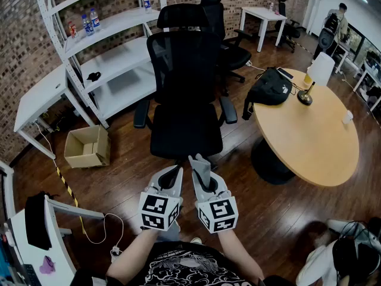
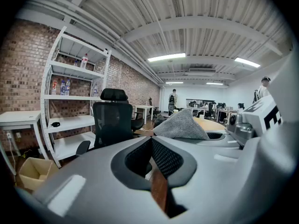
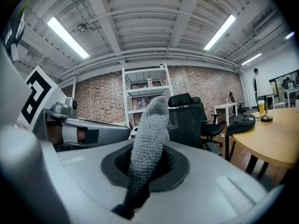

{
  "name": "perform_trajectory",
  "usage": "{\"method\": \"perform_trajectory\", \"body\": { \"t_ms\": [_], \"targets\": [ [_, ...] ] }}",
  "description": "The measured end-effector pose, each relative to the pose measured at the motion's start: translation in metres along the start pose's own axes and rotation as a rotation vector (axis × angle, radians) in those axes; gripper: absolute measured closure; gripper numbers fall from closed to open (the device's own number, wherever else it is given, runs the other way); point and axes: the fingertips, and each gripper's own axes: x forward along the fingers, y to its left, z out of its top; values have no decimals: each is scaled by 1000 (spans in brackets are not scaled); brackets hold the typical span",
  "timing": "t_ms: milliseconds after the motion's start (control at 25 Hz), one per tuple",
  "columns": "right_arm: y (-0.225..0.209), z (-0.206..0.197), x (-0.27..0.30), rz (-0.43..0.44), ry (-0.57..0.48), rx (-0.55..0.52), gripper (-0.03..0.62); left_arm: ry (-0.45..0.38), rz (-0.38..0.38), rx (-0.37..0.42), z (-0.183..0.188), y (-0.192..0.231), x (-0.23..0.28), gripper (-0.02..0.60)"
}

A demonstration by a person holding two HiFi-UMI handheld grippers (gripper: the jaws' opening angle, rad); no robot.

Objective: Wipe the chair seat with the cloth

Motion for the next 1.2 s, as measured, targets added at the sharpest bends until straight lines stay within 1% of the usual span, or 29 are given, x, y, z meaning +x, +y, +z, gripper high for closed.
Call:
{"method": "perform_trajectory", "body": {
  "t_ms": [160, 360, 680, 920, 1080, 1200],
  "targets": [
    [-13, -5, 28, -4, 9, 0, 579, -9, -8, -7, 2, 19, 25, 581],
    [-22, -2, 75, 1, 24, -19, 579, -13, -14, -29, 7, 56, 57, 581],
    [-32, 12, 168, -5, 76, -30, 579, 9, -42, -68, 21, 130, 112, 581],
    [-34, 27, 238, -26, 83, -48, 579, -7, -50, -78, 39, 191, 145, 581],
    [-34, 36, 279, -36, 87, -42, 579, -14, -77, -81, 51, 221, 162, 581],
    [-35, 39, 301, -35, 91, -44, 579, -23, -82, -89, 54, 238, 174, 581]
  ]
}}
